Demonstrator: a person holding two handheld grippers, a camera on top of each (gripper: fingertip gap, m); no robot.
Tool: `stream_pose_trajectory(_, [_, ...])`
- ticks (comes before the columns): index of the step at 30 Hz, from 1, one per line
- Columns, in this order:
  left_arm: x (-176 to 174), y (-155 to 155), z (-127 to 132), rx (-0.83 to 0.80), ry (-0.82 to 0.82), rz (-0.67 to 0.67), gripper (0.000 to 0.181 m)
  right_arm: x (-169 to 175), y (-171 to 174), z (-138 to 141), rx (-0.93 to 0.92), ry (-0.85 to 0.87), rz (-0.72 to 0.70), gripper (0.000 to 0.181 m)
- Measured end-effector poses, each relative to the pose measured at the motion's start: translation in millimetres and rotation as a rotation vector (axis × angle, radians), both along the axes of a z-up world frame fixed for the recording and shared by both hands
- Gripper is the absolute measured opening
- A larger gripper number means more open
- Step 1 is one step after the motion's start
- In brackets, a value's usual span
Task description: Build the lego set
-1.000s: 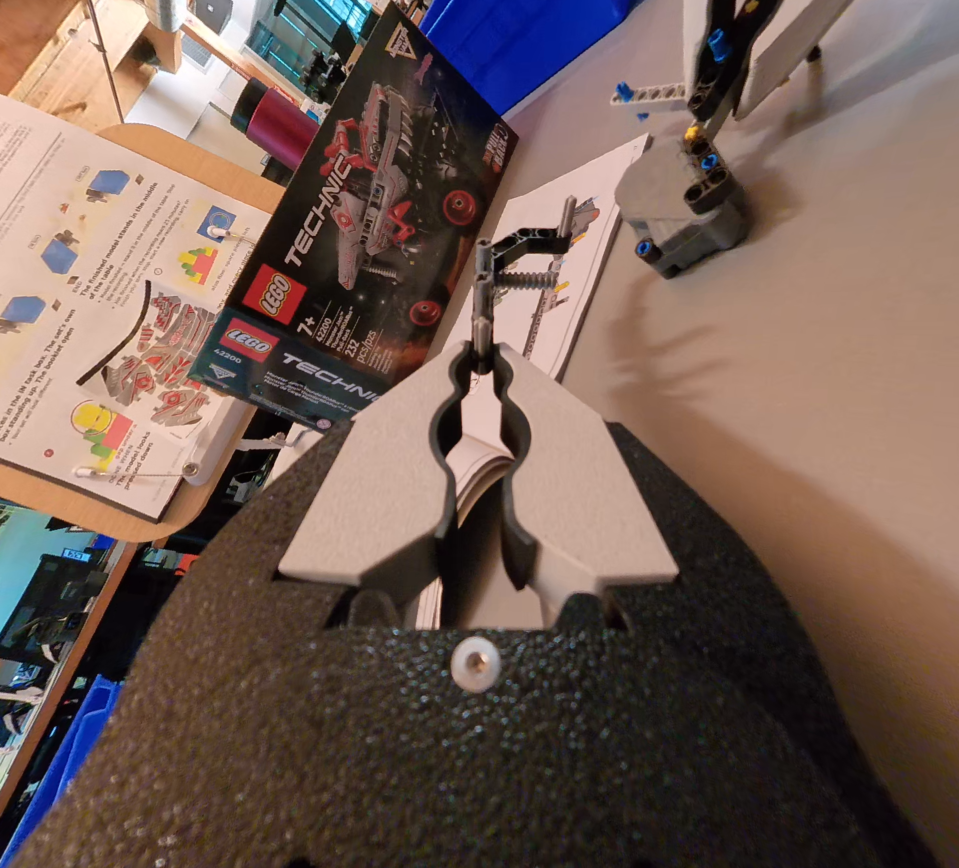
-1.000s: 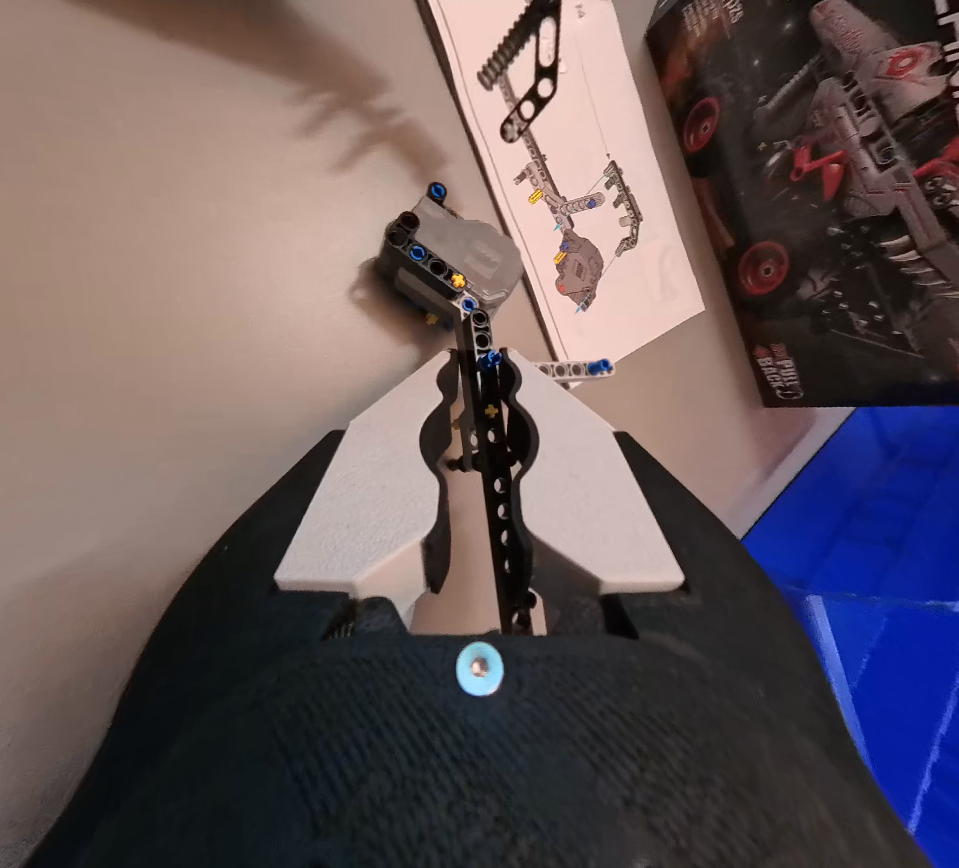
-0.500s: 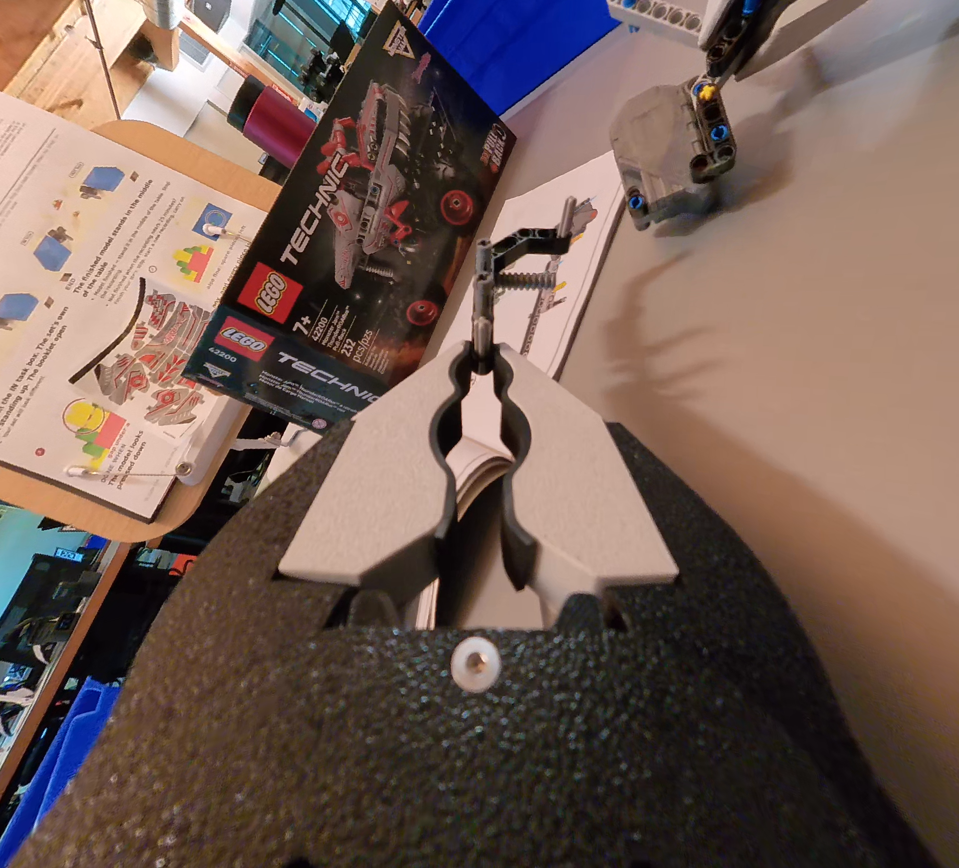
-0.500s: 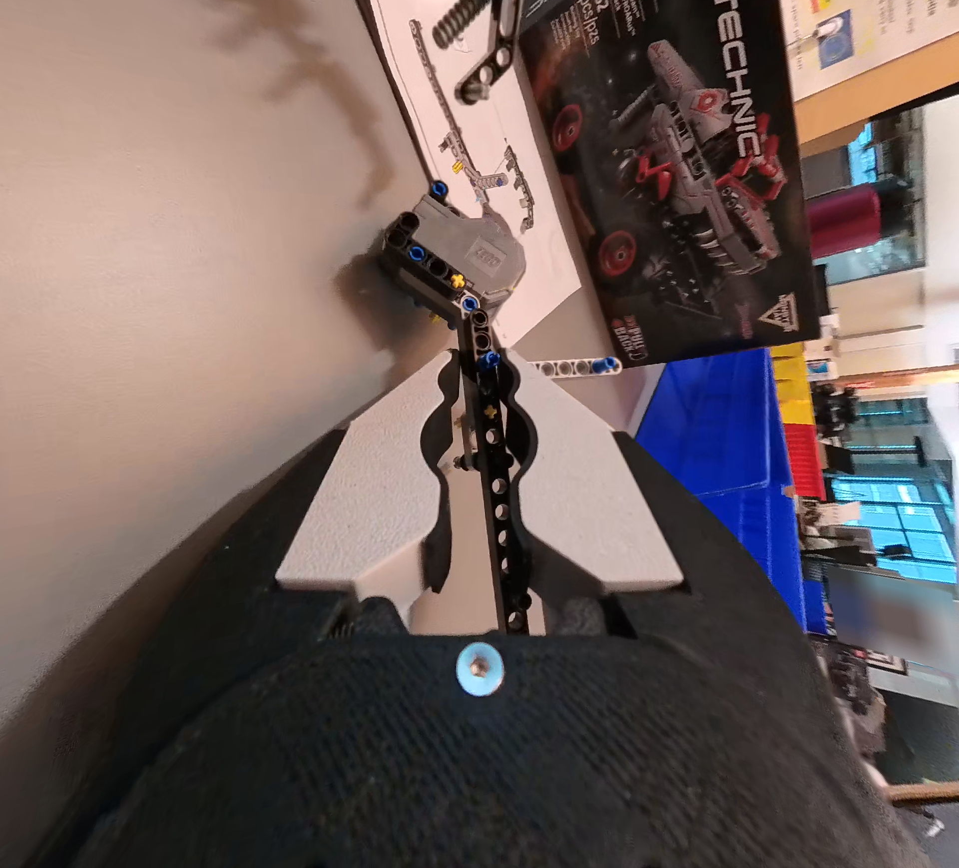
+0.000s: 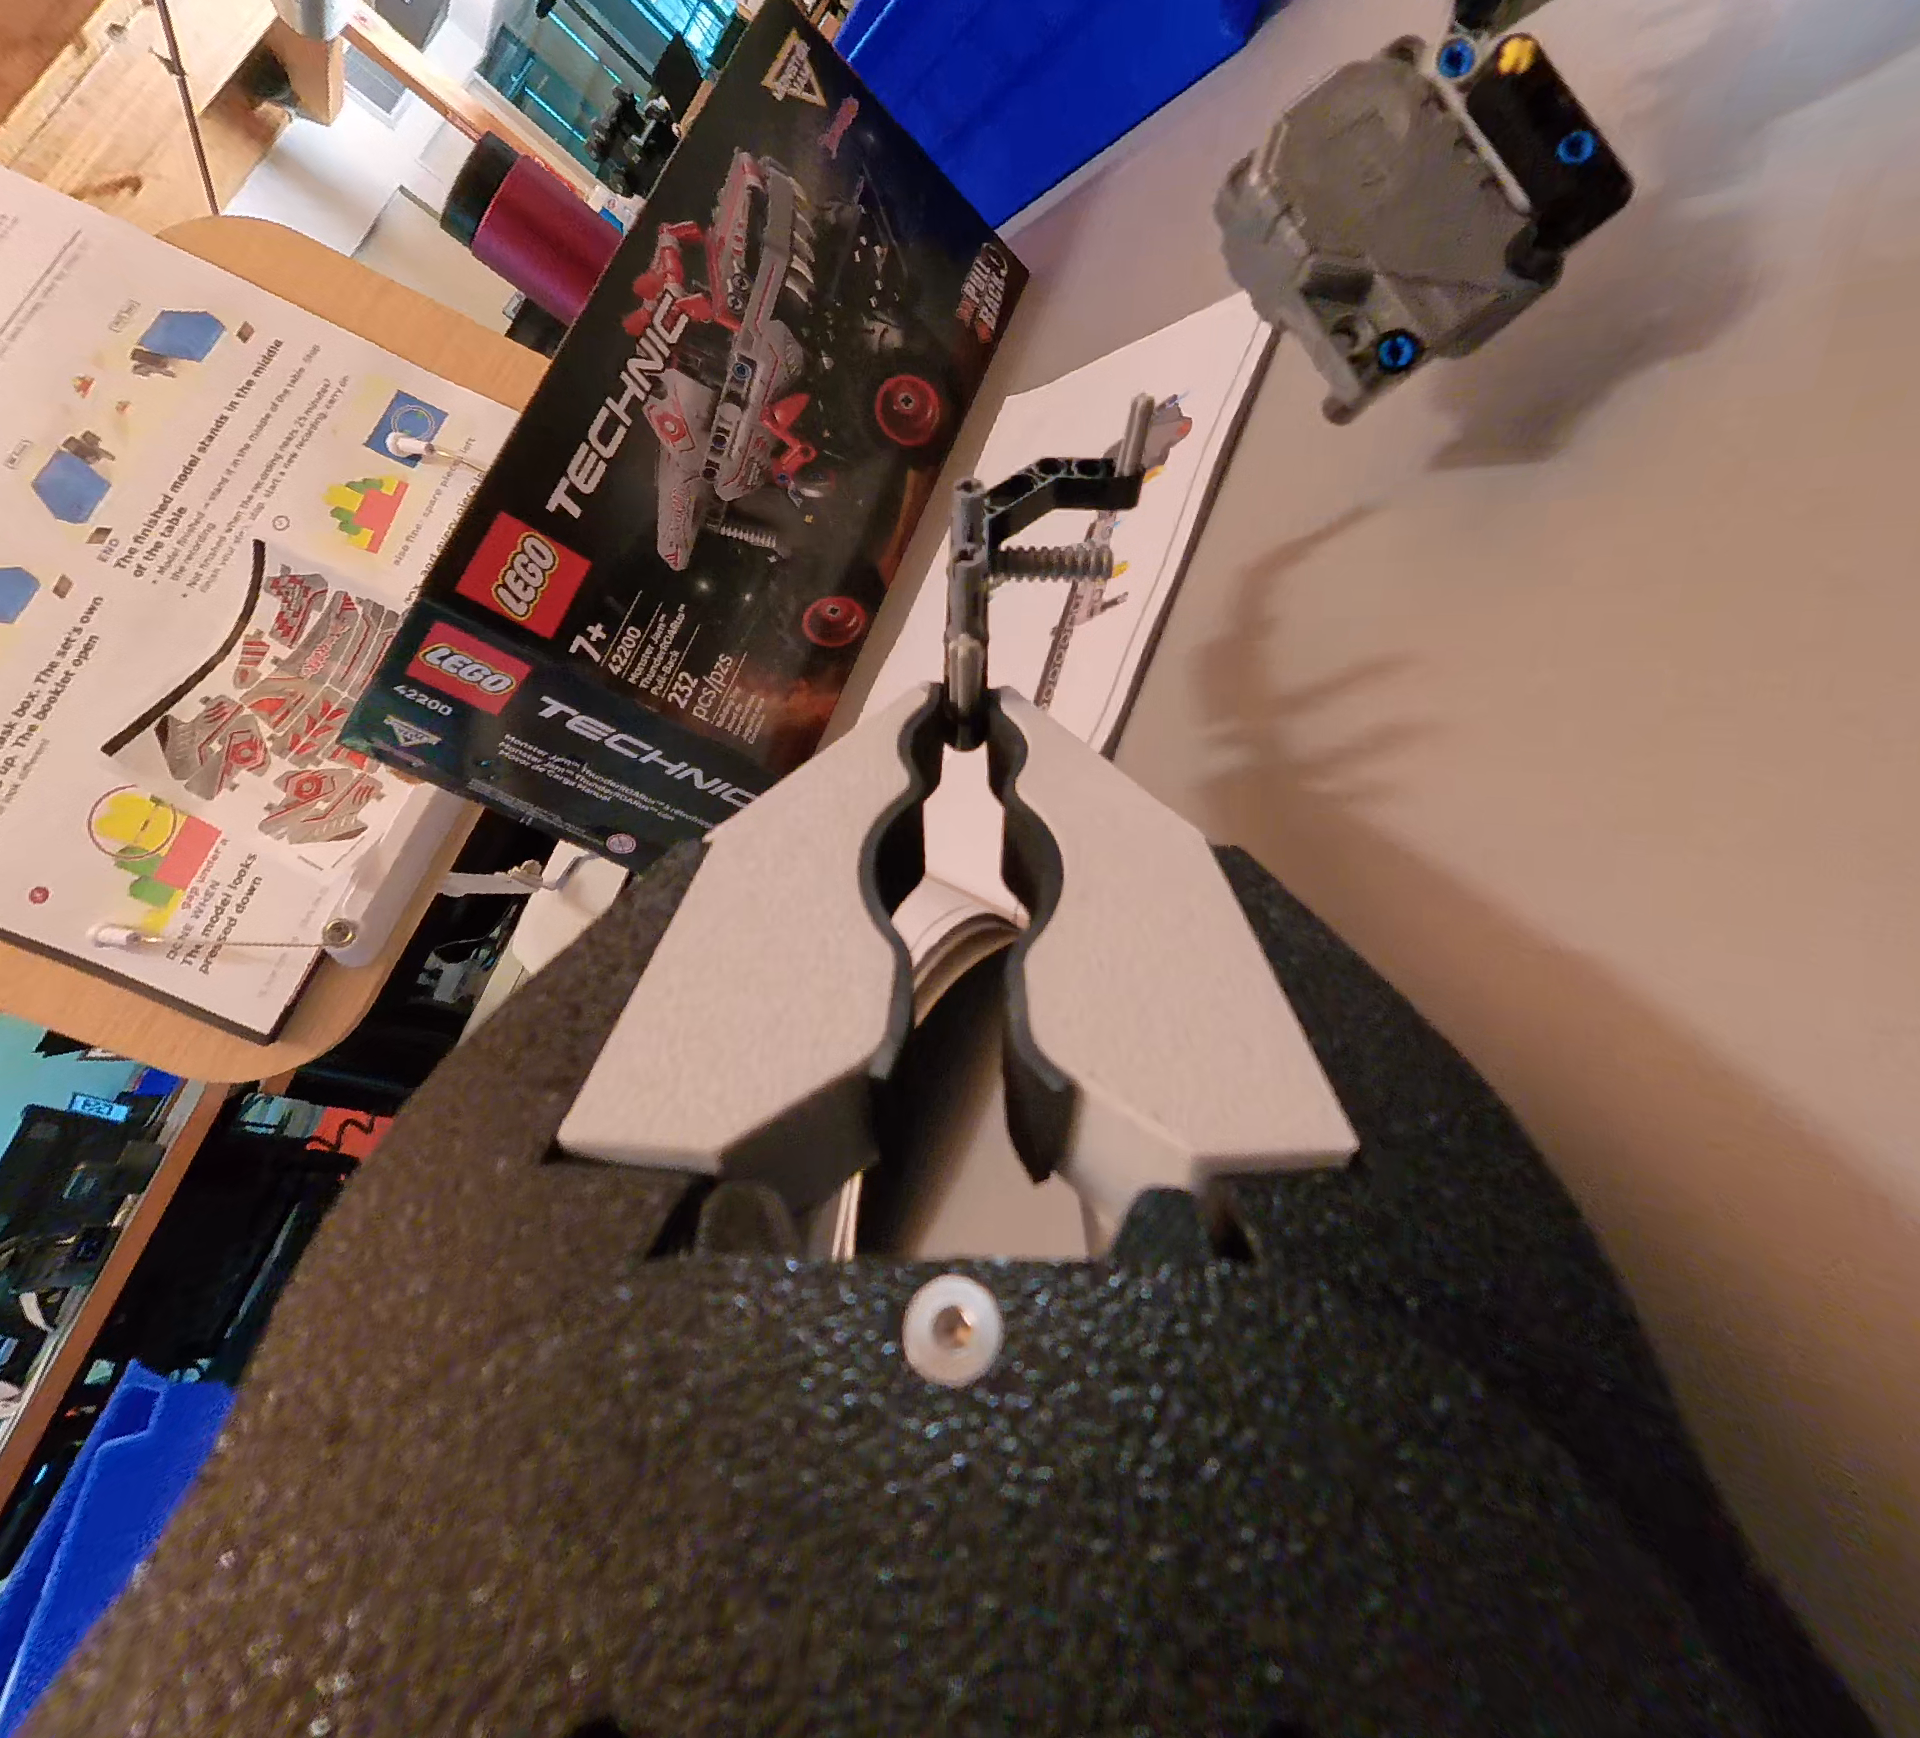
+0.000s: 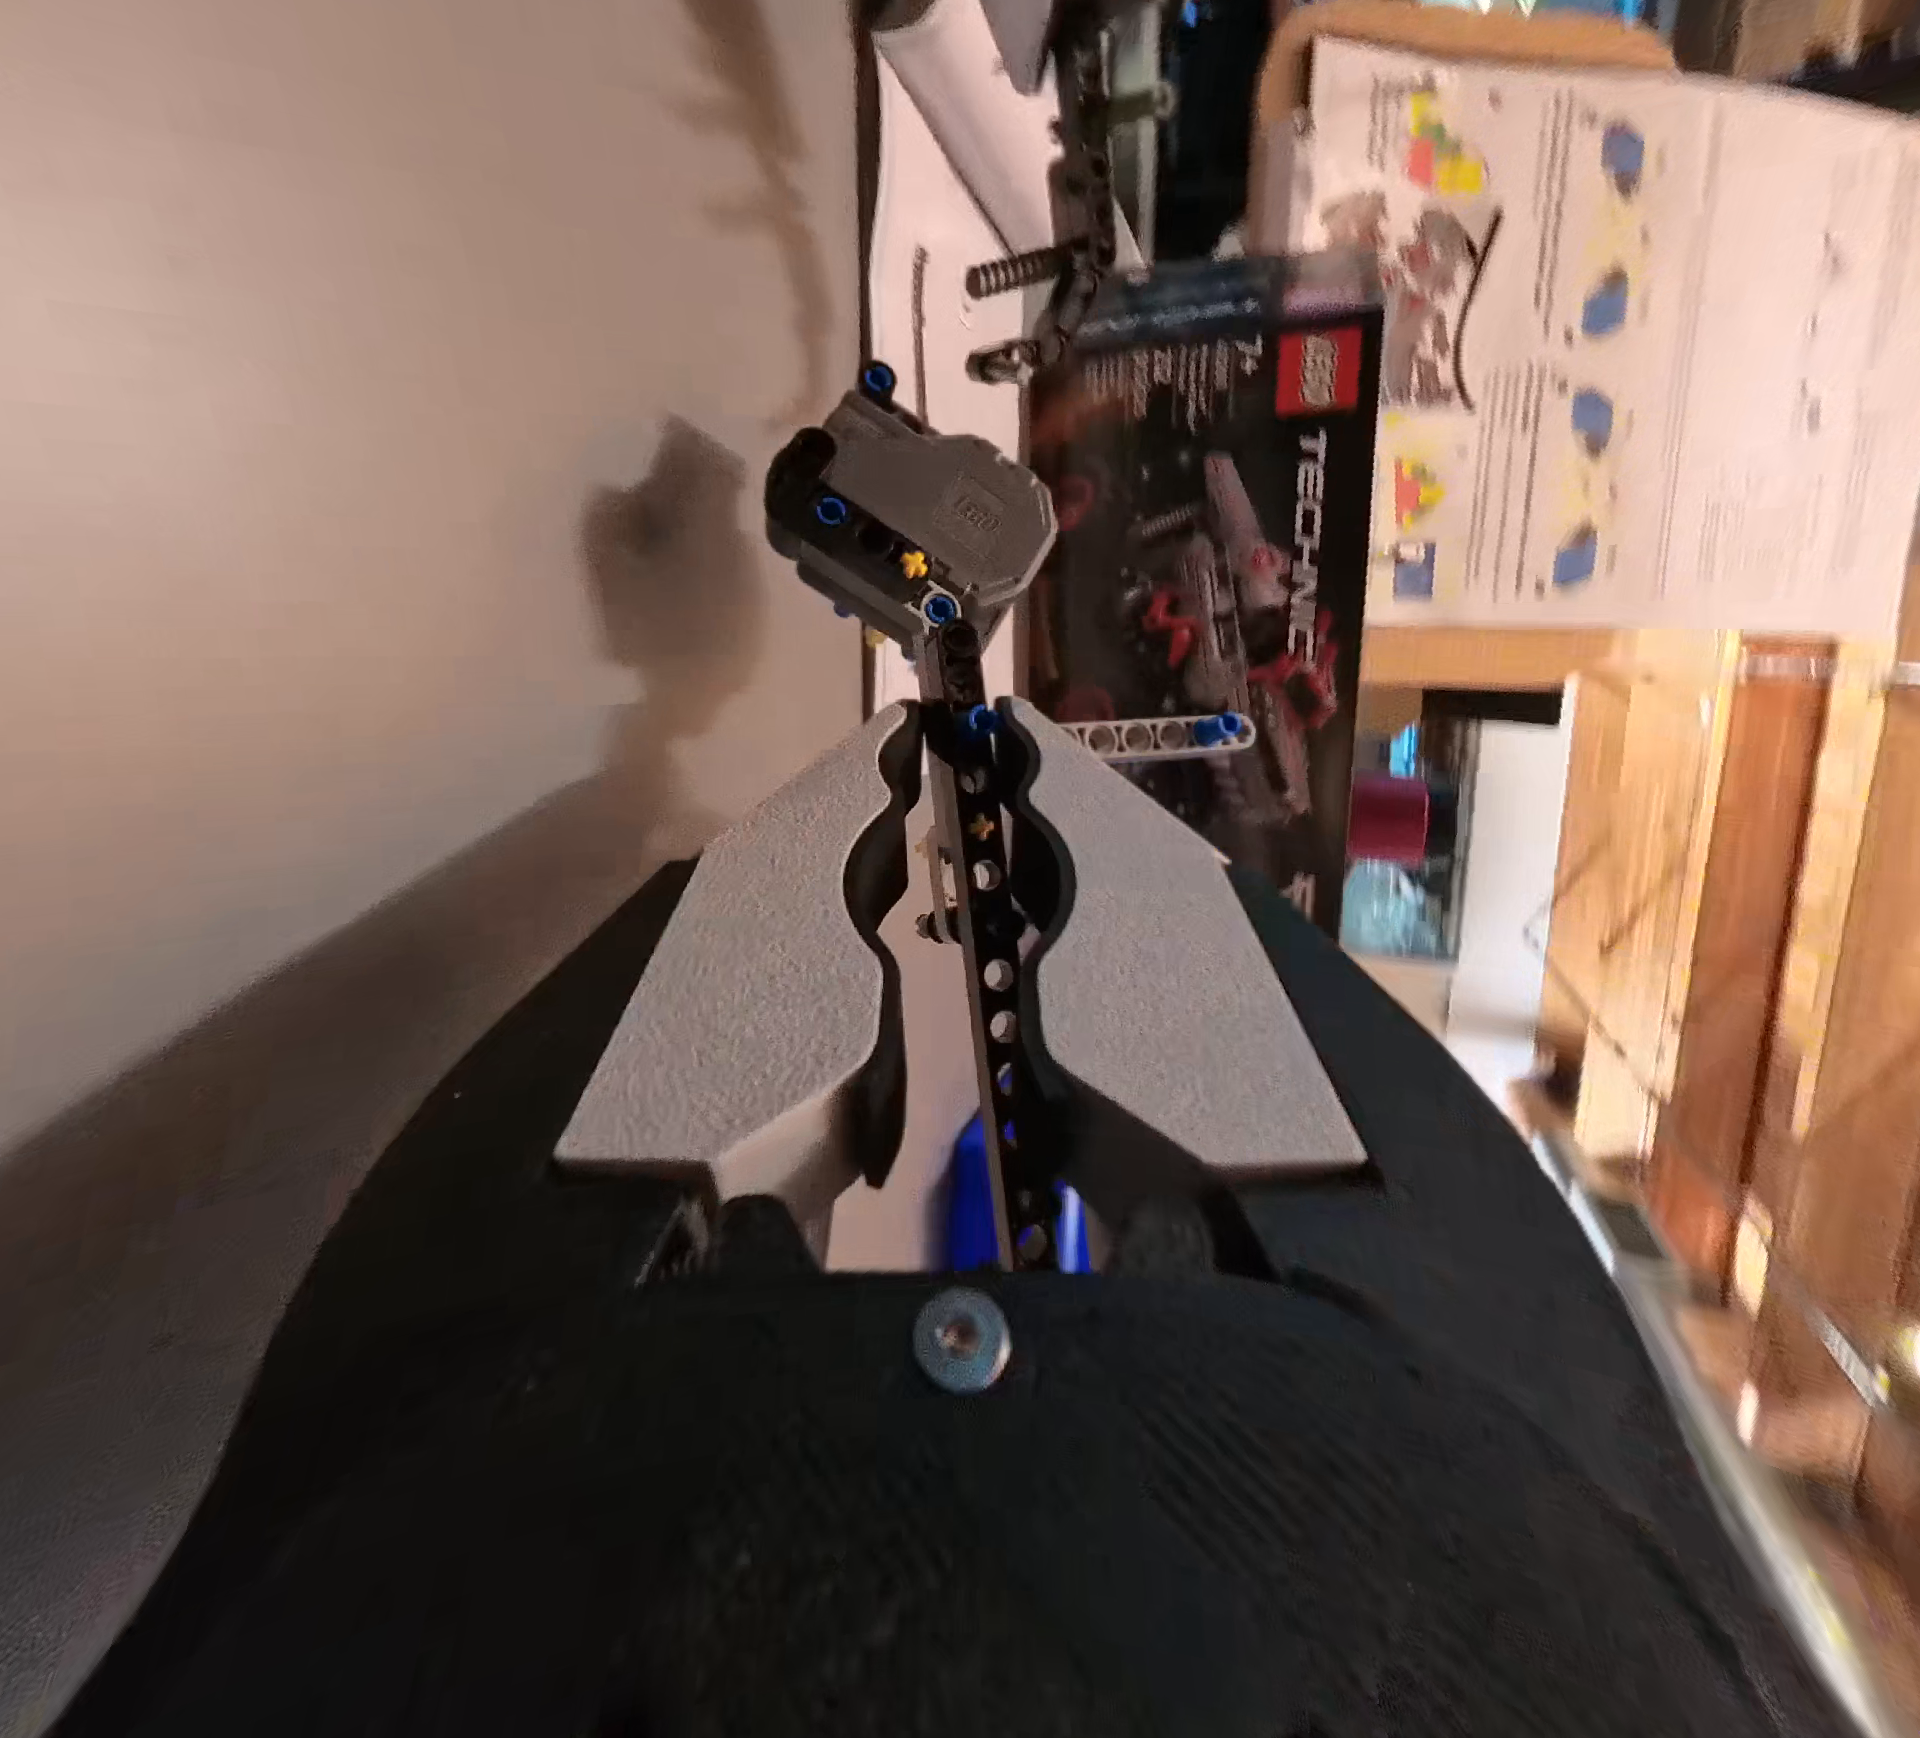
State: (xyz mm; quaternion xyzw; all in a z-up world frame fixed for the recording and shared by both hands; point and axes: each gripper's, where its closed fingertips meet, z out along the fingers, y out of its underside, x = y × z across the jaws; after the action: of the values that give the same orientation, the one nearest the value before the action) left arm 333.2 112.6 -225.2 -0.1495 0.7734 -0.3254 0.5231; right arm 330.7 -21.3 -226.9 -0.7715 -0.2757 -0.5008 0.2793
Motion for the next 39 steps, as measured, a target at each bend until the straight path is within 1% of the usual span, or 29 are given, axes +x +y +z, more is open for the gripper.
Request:
stream_pose_trajectory(2, [0.1, -0.8, -0.2, -0.007, 0.004, -0.004, 0.005, -3.7, 3.1, 4.7, -0.121, -0.025, 0.127, 0.010])
stream_pose_trajectory(4, [-0.6, -2.7, 0.3, -0.010, 0.003, -0.011, 0.005, -10.8, 6.9, 7.3, -0.276, -0.080, 0.287, 0.010])
stream_pose_trajectory(6, [-0.9, -3.6, 0.2, -0.005, 0.004, -0.012, 0.005, -17.3, 3.6, -3.1, -0.472, -0.041, 0.403, 0.009])
stream_pose_trajectory(8, [-1.5, -4.2, -0.3, 0.000, 0.009, -0.018, 0.005, -15.9, 2.0, -8.6, -0.605, -0.057, 0.473, 0.005])
stream_pose_trajectory(10, [-2.0, -4.9, -1.3, 0.000, 0.014, -0.025, 0.005, -15.0, 5.5, -9.3, -0.669, -0.097, 0.531, 0.005])
stream_pose_trajectory(13, [-3.1, -6.9, -1.1, 0.015, 0.002, -0.038, 0.005, -11.6, 11.5, -7.2, -0.725, -0.141, 0.579, 0.005])
stream_pose_trajectory(18, [-5.6, -14.6, -3.5, 0.094, -0.027, -0.073, 0.005, -6.3, 22.6, -4.6, -0.857, -0.256, 0.606, 0.005])
stream_pose_trajectory(20, [-6.9, -17.8, -7.2, 0.124, -0.024, -0.087, 0.005, -4.8, 24.1, -5.2, -0.898, -0.258, 0.583, 0.005])
stream_pose_trajectory(24, [-8.6, -20.8, -11.1, 0.168, -0.021, -0.101, 0.005, -2.4, 29.2, -6.0, -0.912, -0.269, 0.579, 0.005])
stream_pose_trajectory(29, [-8.8, -21.3, -13.1, 0.173, -0.015, -0.113, 0.005, -0.2, 33.8, -7.8, -0.949, -0.316, 0.581, 0.004])
stream_pose_trajectory(34, [-13.8, -25.2, -21.1, 0.162, 0.042, -0.166, 0.005, 0.2, 37.6, -8.2, -0.975, -0.333, 0.589, 0.005])
stream_pose_trajectory(39, [-14.9, -25.2, -26.3, 0.168, 0.075, -0.174, 0.005, 2.8, 37.8, -9.2, -0.992, -0.343, 0.584, 0.005])
